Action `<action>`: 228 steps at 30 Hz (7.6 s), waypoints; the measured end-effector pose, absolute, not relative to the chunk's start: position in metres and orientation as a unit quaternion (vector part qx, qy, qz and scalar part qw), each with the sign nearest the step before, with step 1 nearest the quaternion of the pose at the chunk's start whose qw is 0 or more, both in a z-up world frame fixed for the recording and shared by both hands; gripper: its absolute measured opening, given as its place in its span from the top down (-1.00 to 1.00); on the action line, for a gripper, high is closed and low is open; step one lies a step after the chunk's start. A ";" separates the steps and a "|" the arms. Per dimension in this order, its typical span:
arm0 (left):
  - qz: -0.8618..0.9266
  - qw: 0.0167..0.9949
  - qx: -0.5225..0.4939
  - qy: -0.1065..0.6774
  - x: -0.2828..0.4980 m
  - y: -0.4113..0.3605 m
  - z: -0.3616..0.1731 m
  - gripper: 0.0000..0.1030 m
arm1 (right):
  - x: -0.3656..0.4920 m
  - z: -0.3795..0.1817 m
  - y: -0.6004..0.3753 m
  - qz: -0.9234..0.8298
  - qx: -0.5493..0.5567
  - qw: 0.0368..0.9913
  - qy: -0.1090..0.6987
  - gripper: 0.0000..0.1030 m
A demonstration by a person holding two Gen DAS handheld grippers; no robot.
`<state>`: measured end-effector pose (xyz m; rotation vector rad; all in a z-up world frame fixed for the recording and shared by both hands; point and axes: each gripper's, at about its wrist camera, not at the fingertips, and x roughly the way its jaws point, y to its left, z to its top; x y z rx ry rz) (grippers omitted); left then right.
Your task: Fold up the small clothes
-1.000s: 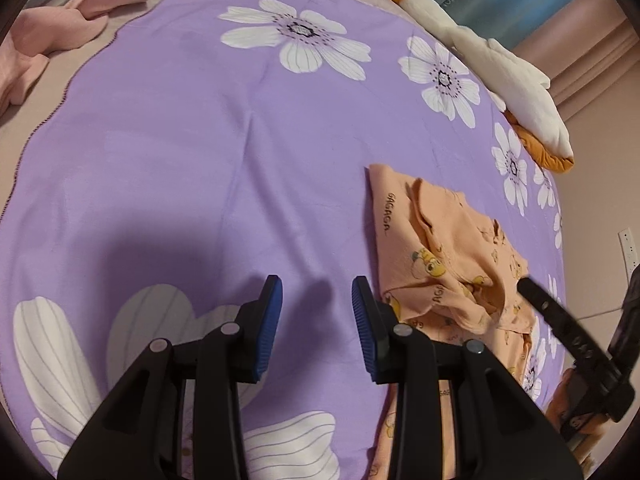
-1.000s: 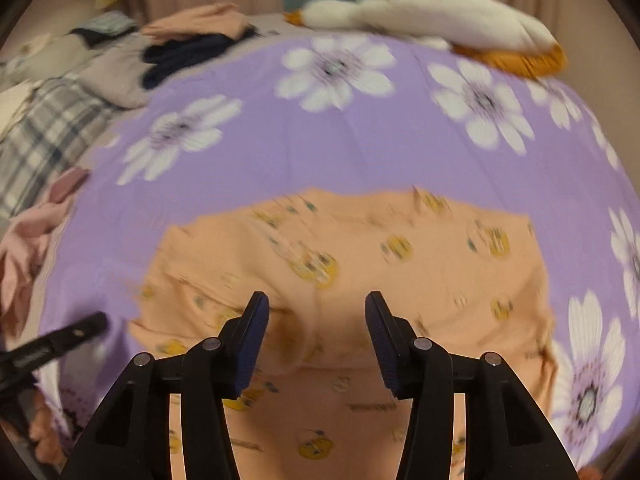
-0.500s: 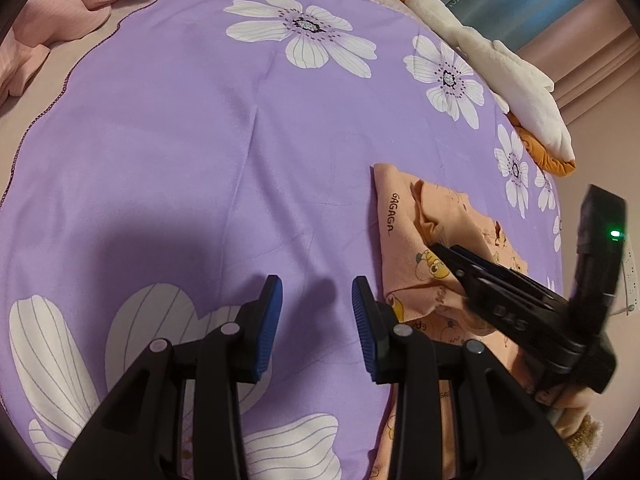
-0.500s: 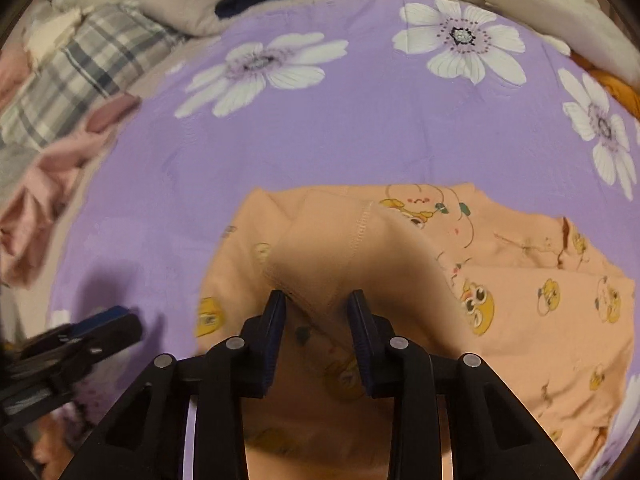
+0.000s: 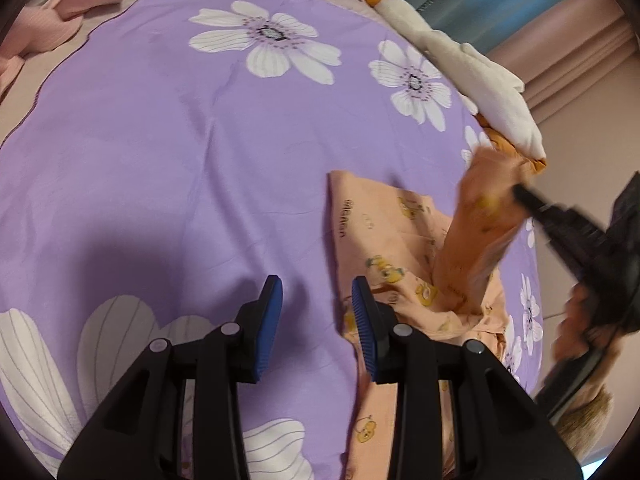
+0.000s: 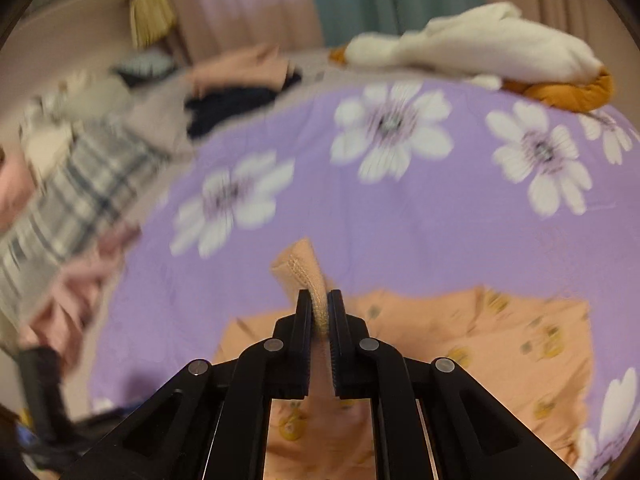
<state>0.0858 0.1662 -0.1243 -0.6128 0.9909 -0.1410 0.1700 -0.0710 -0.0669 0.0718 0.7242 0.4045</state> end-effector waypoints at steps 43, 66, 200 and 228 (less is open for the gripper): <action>-0.152 0.815 -0.210 0.518 0.113 0.074 -0.149 0.41 | 0.110 -0.141 -0.296 0.041 0.209 0.891 0.401 0.13; -0.164 0.801 -0.239 0.524 0.114 0.087 -0.157 0.49 | 0.148 -0.096 -0.250 0.017 0.056 0.927 0.371 0.89; -0.168 0.798 -0.235 0.529 0.122 0.084 -0.162 0.38 | 0.182 -0.175 -0.282 -0.029 0.098 0.894 0.435 0.85; -0.165 0.811 -0.214 0.519 0.120 0.078 -0.162 0.35 | 0.180 -0.176 -0.284 -0.022 0.101 0.900 0.423 0.84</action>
